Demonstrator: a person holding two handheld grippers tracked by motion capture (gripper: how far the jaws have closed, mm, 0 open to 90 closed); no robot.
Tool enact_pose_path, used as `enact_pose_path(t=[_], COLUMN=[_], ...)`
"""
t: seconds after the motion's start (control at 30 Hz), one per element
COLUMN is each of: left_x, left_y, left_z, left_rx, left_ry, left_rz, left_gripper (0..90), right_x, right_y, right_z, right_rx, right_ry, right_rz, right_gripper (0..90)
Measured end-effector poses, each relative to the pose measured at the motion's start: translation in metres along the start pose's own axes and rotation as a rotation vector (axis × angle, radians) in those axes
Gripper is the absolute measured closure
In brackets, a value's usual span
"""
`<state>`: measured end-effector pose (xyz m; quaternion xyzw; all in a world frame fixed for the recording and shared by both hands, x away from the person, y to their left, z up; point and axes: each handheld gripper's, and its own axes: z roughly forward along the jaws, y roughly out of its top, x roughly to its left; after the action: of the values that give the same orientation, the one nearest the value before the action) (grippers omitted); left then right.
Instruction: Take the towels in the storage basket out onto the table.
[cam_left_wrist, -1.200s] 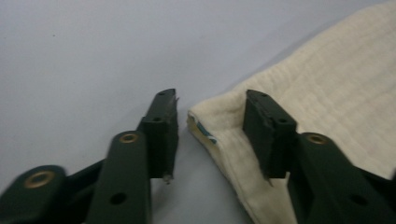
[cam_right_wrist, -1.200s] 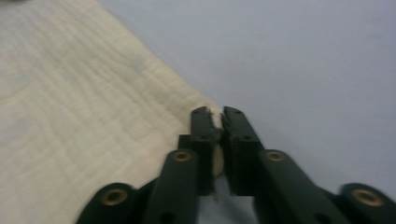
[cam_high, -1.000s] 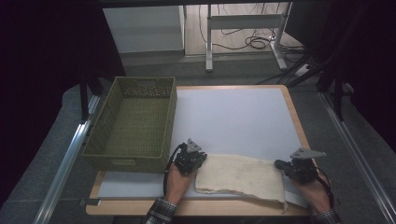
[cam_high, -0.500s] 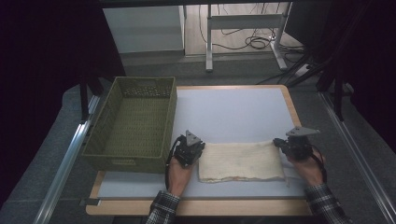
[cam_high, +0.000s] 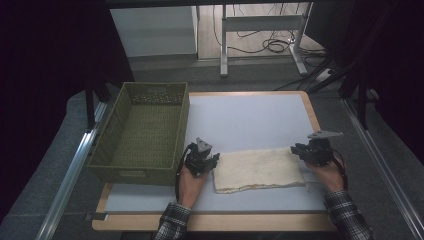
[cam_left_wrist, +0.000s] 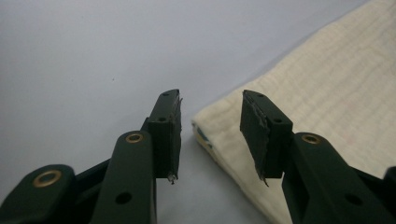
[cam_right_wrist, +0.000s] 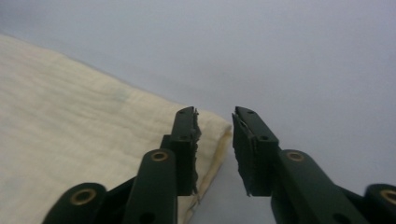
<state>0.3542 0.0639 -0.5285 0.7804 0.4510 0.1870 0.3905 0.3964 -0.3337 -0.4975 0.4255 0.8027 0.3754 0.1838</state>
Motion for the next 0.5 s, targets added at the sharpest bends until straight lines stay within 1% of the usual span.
enact_pose_path(t=[0.03, 0.07, 0.1, 0.13, 0.17, 0.2, 0.23, 0.27, 0.3, 0.37, 0.47, 0.5], left_x=[0.0, 0.0, 0.002, 0.002, 0.004, 0.005, 0.006, 0.006, 0.006, 0.006, 0.008, 0.008], left_y=[0.001, 0.001, 0.0, 0.0, 0.0, -0.001, -0.001, -0.001, 0.0, 0.0, 0.0, 0.0], left_z=[0.002, 0.002, 0.004, 0.004, 0.006, 0.007, 0.007, 0.007, 0.006, 0.006, 0.006, 0.006], left_rx=[0.007, 0.007, 0.015, 0.015, 0.014, 0.014, 0.011, 0.011, 0.01, 0.008, 0.008, 0.008], left_ry=[0.001, 0.001, 0.002, 0.002, -0.004, -0.007, -0.01, -0.01, -0.016, -0.016, -0.018, -0.018], left_rz=[-0.002, -0.002, -0.003, -0.003, -0.019, -0.029, -0.034, -0.034, -0.04, -0.04, -0.048, -0.048], left_gripper=[58.3, 58.4, 58.6, 58.7, 58.6, 58.6, 58.6, 58.5, 58.4, 58.8, 61.4, 62.1], right_x=[0.002, 0.002, 0.007, 0.007, 0.013, 0.015, 0.019, 0.019, 0.03, 0.038, 0.051, 0.051], right_y=[-0.002, -0.002, -0.005, -0.005, -0.008, -0.009, -0.01, -0.01, -0.013, -0.015, -0.02, -0.02], right_z=[-0.007, -0.007, -0.012, -0.012, -0.016, -0.017, -0.018, -0.018, -0.021, -0.021, -0.021, -0.021], right_rx=[-0.002, -0.002, -0.005, -0.005, -0.003, -0.002, -0.002, -0.002, 0.0, 0.003, 0.006, 0.006], right_ry=[0.011, 0.011, 0.028, 0.028, 0.047, 0.056, 0.069, 0.069, 0.095, 0.12, 0.145, 0.145], right_rz=[0.002, 0.002, -0.004, -0.004, -0.014, -0.019, -0.025, -0.025, -0.046, -0.058, -0.08, -0.08], right_gripper=[64.7, 64.7, 63.0, 63.0, 61.4, 61.4, 61.3, 61.3, 60.8, 60.5, 60.3, 60.3])
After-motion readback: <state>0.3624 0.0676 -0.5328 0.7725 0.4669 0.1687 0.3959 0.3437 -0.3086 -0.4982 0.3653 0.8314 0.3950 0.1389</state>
